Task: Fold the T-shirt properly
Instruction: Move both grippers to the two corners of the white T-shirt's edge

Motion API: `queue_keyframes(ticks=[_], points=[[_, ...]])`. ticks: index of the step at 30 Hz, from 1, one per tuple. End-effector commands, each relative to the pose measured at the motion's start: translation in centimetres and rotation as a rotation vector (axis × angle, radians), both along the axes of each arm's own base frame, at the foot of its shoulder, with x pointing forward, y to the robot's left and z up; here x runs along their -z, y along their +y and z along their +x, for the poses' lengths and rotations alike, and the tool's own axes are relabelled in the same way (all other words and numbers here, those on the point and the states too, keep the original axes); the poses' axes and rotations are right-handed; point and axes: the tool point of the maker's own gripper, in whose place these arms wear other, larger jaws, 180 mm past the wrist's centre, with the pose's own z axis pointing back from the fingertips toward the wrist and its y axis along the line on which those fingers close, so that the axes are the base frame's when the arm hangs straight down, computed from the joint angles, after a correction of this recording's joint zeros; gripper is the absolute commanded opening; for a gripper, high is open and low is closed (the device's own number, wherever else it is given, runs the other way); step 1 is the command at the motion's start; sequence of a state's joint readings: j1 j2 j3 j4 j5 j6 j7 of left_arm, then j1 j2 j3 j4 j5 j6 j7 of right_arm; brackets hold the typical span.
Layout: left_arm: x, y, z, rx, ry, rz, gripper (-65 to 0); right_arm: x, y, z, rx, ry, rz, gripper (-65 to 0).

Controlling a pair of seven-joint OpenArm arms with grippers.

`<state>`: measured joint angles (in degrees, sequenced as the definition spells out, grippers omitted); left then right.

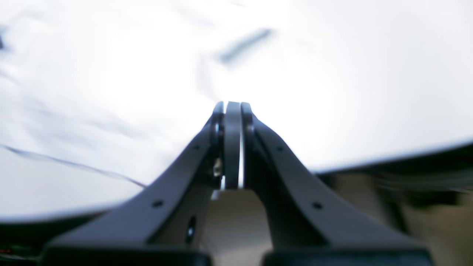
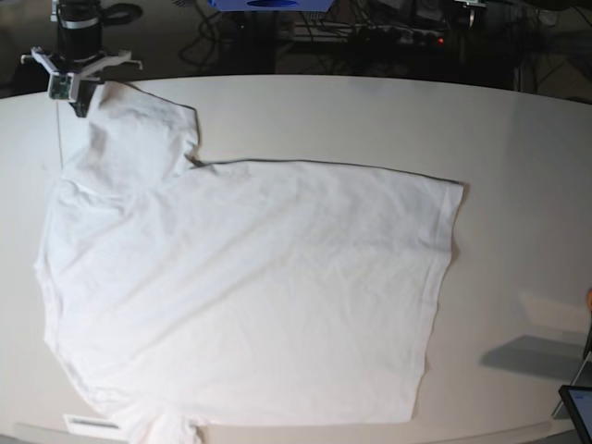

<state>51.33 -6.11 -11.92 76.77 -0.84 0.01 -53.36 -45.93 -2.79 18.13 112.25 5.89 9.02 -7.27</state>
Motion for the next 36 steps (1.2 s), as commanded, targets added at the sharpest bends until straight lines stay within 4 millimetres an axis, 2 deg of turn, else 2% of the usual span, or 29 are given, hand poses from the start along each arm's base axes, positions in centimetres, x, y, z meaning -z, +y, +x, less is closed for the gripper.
queue_keyframes(ticks=[1,4,7,11,14,19,22,24,27,30,32,36], points=[[-1.4,0.0,0.7,0.013,-0.037,0.013,-65.0,-1.0,-0.5,0.5,0.012,-0.036,0.025,-65.0],[-2.6,-0.2,2.3,0.016,-0.049,0.019,-65.0,-1.2,-0.8,1.5,0.012,-0.043,0.151,-65.0],[-3.4,-0.5,3.7,0.018,-0.062,0.020,-65.0,-1.7,-1.0,2.1,-0.009,-0.053,0.195,-65.0],[-4.3,-0.4,5.5,0.011,-0.078,0.027,-65.0,-1.9,-0.8,1.9,-0.024,-0.049,0.275,-65.0],[-4.2,-0.1,6.8,-0.008,-0.065,0.026,-65.0,-1.9,-0.3,1.5,-0.020,-0.031,0.399,-56.9],[-3.6,0.3,8.1,-0.035,-0.041,0.023,-63.8,-2.3,-1.3,0.7,0.024,-0.021,0.491,-43.8],[-3.1,0.6,8.6,-0.052,-0.018,0.020,-63.5,-1.8,-1.4,0.1,0.010,0.039,0.511,-32.1],[-3.0,0.7,8.8,-0.056,-0.014,0.018,-60.3,-1.7,-1.0,-0.1,0.005,0.053,0.542,-27.4],[-3.2,1.0,9.0,-0.081,-0.029,-0.010,-52.7,-1.7,-0.7,0.0,-0.001,0.048,0.560,-27.3],[-3.8,2.7,8.9,-0.165,-0.074,-0.126,-44.7,-1.5,-0.5,0.0,-0.003,0.055,0.565,-26.6],[-4.4,3.6,9.2,-0.161,-0.094,-0.217,-40.1,-1.0,-0.4,0.0,-0.003,0.077,0.577,-26.4],[-4.7,4.8,9.2,-0.153,-0.097,-0.283,-36.4,0.7,0.2,0.1,-0.029,0.134,0.609,-26.4]])
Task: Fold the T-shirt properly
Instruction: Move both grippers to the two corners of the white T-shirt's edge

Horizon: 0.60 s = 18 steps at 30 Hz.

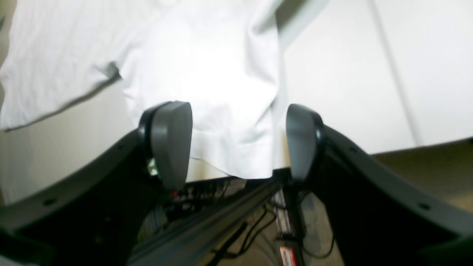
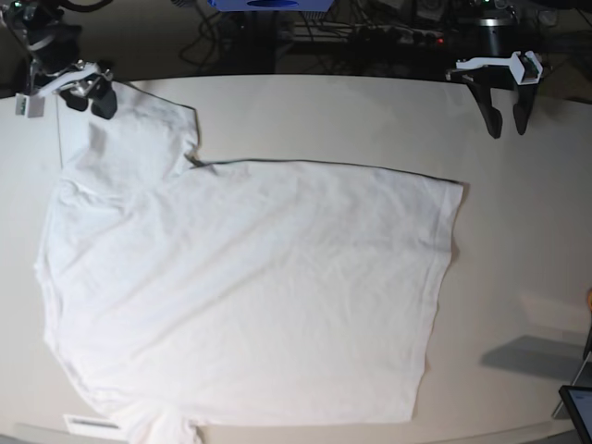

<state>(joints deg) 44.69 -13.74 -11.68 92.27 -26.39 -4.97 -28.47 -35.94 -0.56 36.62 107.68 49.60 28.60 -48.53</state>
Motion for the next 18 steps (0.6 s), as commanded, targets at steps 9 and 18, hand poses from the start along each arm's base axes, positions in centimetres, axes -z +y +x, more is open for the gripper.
queue_keyframes(ticks=[9,18], points=[[-0.5,-0.1,-0.2,0.033,-0.005,0.016,-36.1,0.0,0.1,0.6,-0.026,-0.018,0.015,-26.4],[1.3,0.6,0.2,0.049,0.115,0.014,-36.1,2.3,-0.4,-0.1,-0.015,0.038,0.053,-26.8]])
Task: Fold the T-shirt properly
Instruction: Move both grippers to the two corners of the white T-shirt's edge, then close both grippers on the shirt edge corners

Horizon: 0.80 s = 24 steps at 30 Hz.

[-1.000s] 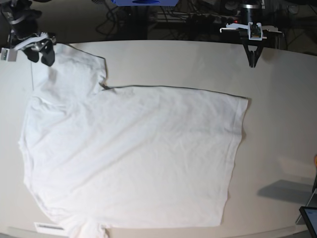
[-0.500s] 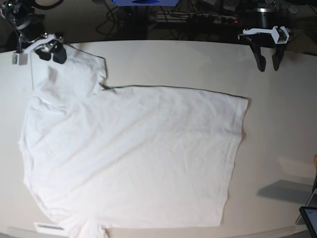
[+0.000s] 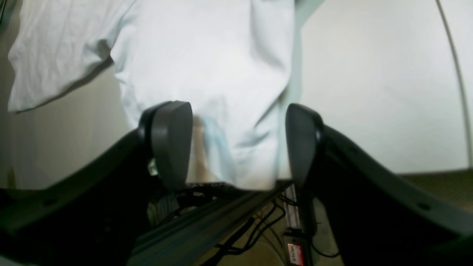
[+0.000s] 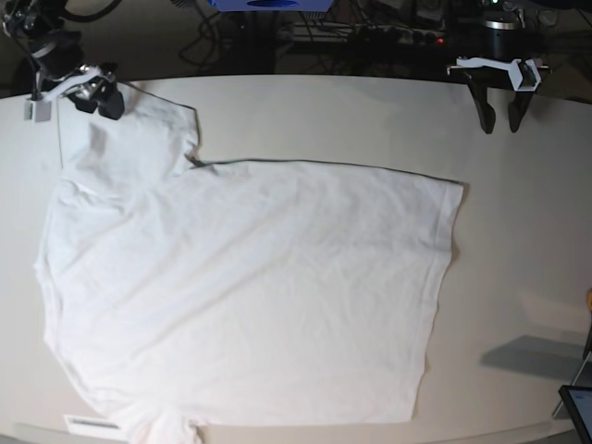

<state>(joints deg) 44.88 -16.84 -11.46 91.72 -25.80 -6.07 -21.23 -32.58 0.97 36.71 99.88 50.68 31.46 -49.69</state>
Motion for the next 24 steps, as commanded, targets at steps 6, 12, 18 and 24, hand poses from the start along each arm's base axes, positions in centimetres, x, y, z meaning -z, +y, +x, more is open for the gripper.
queue_keyframes(ticks=[6,12,18,24], points=[[-0.4,0.3,0.6,-0.002,0.004,0.003,-36.1,-0.2,0.5,0.3,-0.020,-0.005,0.005,-27.1],[-0.6,0.0,2.3,0.001,-0.020,-0.012,-35.9,-0.2,2.4,1.3,-0.065,-0.021,0.034,-31.8],[1.3,-0.9,4.6,0.033,0.092,-0.080,-33.8,-0.3,2.1,1.6,-0.066,-0.027,0.029,-63.0],[1.0,-0.7,5.5,-0.017,0.067,-0.331,-26.5,-0.3,2.2,1.6,-0.067,-0.026,0.029,-64.3]])
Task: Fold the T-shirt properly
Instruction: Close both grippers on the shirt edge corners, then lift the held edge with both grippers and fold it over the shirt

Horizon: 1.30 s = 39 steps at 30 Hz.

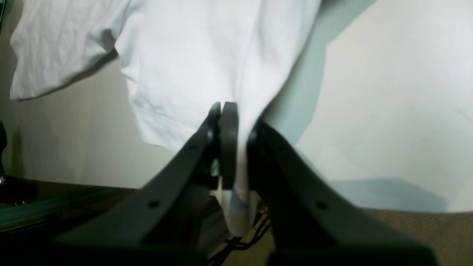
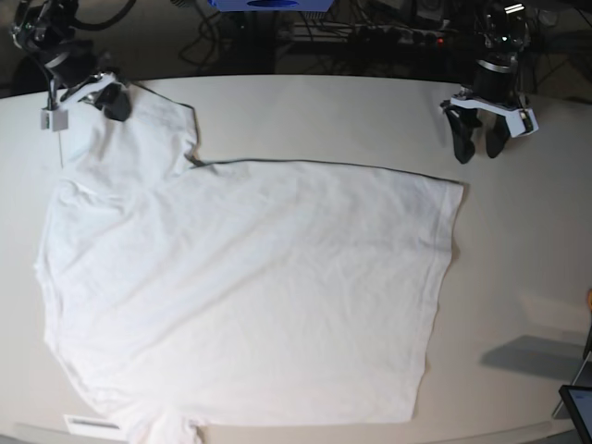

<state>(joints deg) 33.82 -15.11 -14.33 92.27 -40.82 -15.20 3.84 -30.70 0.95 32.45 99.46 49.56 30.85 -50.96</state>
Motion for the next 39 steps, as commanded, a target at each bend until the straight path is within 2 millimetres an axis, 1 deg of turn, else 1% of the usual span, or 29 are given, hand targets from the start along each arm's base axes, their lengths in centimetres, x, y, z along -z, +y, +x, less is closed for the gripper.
queue_keyframes(ticks=[1,5,10,13,19,22,26,31,34,36,37,39], points=[[-1.4,0.7,0.5,-0.011,-0.042,-0.002,-26.5,-0.8,-0.3,0.5,0.001,-0.036,-0.003,-64.3],[-1.0,1.4,0.2,-0.053,-0.028,-0.067,-26.4,-0.8,-0.3,0.5,0.001,-0.036,-0.003,-64.3],[-1.0,1.0,1.7,-0.046,-0.021,-0.117,-26.4,-0.8,-0.3,0.5,0.001,-0.038,-0.003,-64.3],[-0.8,0.5,2.9,-0.028,-0.002,-0.137,-26.4,-0.9,-0.3,0.7,0.000,-0.042,-0.004,-64.3],[1.1,-0.4,4.3,-0.008,0.080,-0.188,-26.4,-0.9,-0.3,0.7,0.000,-0.042,-0.004,-64.3],[2.5,-0.7,4.6,-0.027,0.114,-0.229,-26.4,-0.9,-0.3,0.7,0.000,-0.042,-0.004,-64.3],[3.7,-1.4,4.9,-0.031,0.141,-0.265,-26.4,-0.9,-0.3,0.7,0.000,-0.042,-0.004,-64.3],[3.8,-1.8,5.3,-0.033,0.136,-0.284,-26.4,-0.9,-0.3,0.7,0.000,-0.042,-0.004,-64.3],[3.6,-2.3,6.3,-0.025,0.127,-0.297,-26.4,-1.1,-0.3,1.1,0.000,-0.051,-0.005,-64.3],[3.6,-3.0,6.9,-0.006,0.145,-0.311,-26.4,-1.1,-0.3,1.2,0.000,-0.054,-0.005,-64.3],[3.8,-3.7,7.2,0.010,0.155,-0.323,-26.5,-1.1,-0.3,1.2,0.000,-0.055,-0.005,-64.3],[3.7,-4.6,7.7,0.033,0.158,-0.329,-26.7,-1.1,-0.3,1.2,0.000,-0.055,-0.005,-64.3]])
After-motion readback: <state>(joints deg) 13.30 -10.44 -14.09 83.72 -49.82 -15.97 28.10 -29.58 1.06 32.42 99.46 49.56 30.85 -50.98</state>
